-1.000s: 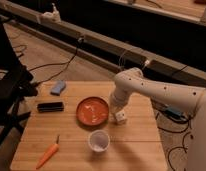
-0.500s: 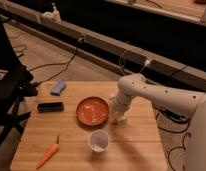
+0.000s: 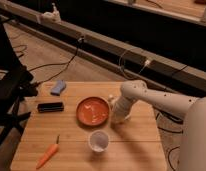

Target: Push the ceramic bowl across the table

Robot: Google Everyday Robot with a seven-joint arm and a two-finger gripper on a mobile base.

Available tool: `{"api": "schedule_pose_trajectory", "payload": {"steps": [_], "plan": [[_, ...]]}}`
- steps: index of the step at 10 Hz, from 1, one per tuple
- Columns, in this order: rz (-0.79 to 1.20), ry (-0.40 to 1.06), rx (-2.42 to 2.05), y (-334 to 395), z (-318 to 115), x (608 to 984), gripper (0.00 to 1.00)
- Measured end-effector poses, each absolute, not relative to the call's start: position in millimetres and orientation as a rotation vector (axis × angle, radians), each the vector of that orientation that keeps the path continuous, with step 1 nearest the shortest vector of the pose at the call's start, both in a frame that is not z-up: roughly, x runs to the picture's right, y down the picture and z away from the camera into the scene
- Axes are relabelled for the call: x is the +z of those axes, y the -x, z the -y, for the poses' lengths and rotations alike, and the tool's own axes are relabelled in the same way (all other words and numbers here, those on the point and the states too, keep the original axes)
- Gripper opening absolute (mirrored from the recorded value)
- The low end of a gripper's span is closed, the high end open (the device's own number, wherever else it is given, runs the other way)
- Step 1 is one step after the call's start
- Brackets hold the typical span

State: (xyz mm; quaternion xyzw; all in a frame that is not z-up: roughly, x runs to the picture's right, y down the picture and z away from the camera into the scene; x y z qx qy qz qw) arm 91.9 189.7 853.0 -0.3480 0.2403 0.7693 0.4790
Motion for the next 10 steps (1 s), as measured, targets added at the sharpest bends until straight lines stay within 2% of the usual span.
{"api": "schedule_pose_trajectory", "payload": {"steps": [3,10], "plan": [[-0.544,0.856,1.855,-78,-180,870,0.0],[-0.37,0.977,1.677,29,-147,890,0.0]]}}
